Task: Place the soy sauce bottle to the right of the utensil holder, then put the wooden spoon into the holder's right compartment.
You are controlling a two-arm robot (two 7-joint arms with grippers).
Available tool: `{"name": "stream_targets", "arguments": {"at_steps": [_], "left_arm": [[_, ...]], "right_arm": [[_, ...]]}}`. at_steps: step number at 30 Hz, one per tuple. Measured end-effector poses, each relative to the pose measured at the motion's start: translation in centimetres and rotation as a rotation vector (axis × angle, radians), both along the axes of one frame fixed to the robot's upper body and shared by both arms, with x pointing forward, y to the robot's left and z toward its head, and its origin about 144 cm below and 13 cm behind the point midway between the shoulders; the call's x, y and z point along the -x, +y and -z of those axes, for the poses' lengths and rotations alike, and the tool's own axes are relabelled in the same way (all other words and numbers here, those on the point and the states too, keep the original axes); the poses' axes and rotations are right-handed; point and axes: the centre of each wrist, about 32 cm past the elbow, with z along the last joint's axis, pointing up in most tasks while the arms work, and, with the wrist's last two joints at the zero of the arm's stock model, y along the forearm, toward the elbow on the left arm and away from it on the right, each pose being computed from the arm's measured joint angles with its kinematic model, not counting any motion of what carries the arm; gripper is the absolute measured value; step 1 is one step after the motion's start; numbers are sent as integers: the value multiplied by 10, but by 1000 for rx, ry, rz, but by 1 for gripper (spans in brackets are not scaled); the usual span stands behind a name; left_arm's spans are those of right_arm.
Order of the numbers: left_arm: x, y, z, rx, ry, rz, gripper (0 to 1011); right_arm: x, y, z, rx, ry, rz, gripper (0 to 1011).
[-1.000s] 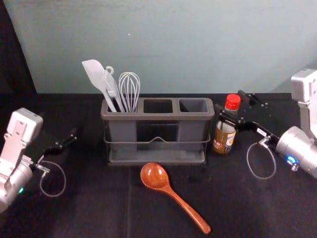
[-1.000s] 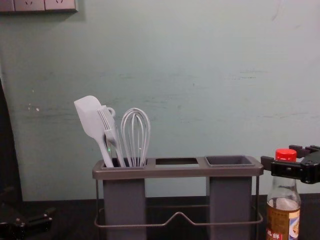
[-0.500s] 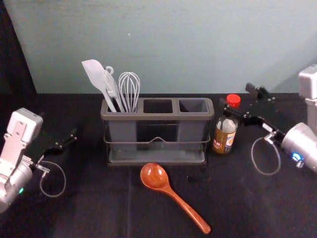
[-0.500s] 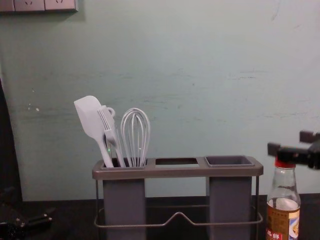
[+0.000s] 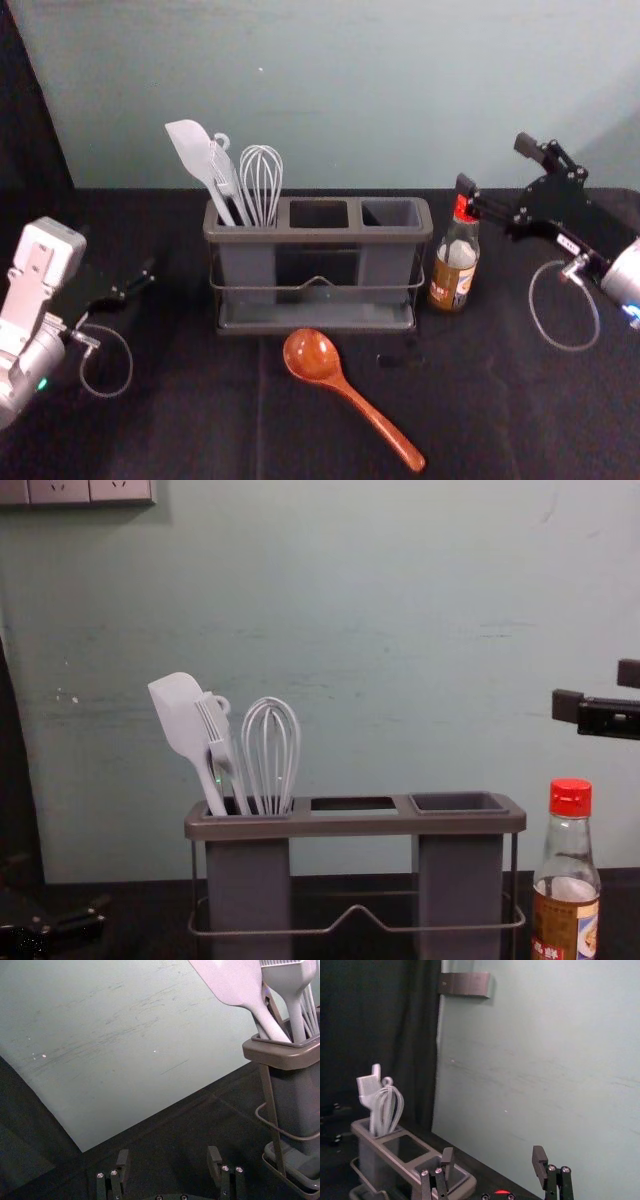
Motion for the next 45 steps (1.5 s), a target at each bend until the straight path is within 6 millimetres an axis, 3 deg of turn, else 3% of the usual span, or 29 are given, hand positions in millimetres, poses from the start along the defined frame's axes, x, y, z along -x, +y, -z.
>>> {"name": "stream_targets", "arguments": {"at_steps": [5, 19, 26, 36, 45], "left_arm": [[0, 0, 0, 0, 0, 0, 1011], [0, 0, 0, 0, 0, 0, 1012], [0, 0, 0, 0, 0, 0, 1011], [0, 0, 0, 0, 0, 0, 1012], [0, 0, 0, 0, 0, 0, 1011]], "right_arm": [[-1, -1, 1, -2, 4, 2, 1000], [20, 8, -11, -2, 4, -56, 1000], [22, 19, -16, 40, 97, -110, 1002], [19, 64, -35, 237, 356, -292, 1000], [2, 108, -47, 412, 570, -309, 1000]]}}
